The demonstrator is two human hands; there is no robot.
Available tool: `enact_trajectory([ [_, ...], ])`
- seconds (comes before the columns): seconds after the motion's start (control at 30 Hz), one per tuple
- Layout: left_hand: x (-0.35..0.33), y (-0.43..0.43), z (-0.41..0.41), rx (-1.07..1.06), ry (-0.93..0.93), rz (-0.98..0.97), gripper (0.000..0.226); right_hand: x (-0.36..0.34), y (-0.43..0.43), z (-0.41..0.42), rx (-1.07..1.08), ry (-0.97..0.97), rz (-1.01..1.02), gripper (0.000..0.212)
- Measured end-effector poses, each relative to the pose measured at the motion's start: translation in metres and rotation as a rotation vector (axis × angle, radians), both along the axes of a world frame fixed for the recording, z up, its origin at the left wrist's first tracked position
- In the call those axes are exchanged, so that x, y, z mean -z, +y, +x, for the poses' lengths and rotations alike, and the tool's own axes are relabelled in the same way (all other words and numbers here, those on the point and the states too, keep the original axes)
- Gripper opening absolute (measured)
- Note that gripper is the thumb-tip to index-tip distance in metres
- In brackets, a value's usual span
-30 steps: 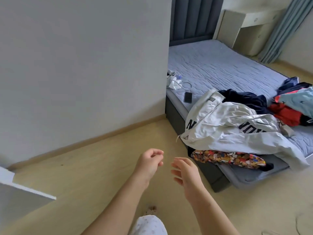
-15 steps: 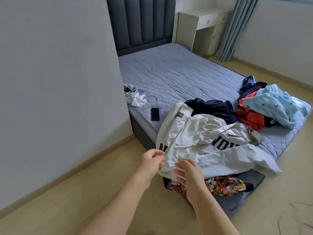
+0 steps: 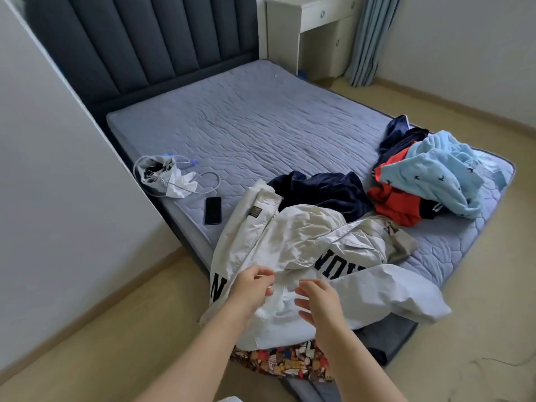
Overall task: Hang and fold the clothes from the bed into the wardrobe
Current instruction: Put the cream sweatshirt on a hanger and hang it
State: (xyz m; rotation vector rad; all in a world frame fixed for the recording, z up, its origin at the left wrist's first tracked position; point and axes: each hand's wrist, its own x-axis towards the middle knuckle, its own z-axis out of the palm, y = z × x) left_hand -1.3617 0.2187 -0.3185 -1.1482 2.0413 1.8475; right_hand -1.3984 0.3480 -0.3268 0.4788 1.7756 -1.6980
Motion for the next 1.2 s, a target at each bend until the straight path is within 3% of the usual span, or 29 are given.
enact_trajectory([
  [0.23, 0.043, 0.057, -0.081, -0.094, -0.149, -0.002, 0.014, 0.034, 0.062, -0.093, -0.112, -0.09, 0.07, 0.011],
  [0.63, 0.182, 0.041, -0.101, -0.03, -0.535, -0.106, 0.016, 0.145, 0.068, -0.126, -0.191, -0.331, 0.194, 0.012],
  [0.87, 0.275, 0.027, -0.094, 0.242, -0.701, -0.296, 0.011, 0.226, 0.057, -0.121, -0.073, -0.433, 0.253, 0.015],
  [0.97, 0.307, 0.014, -0.091, 0.324, -0.672, -0.366, 0.043, 0.251, 0.047, -0.115, -0.086, -0.476, 0.271, 0.012],
  [1.1, 0.326, 0.006, -0.074, 0.483, -0.746, -0.377, 0.061, 0.268, 0.04, -0.1, -0.113, -0.528, 0.321, 0.01],
  [1.2, 0.33, -0.003, -0.064, 0.333, -0.762, -0.329, 0.071, 0.267, 0.037, -0.09, -0.116, -0.553, 0.319, 0.01],
])
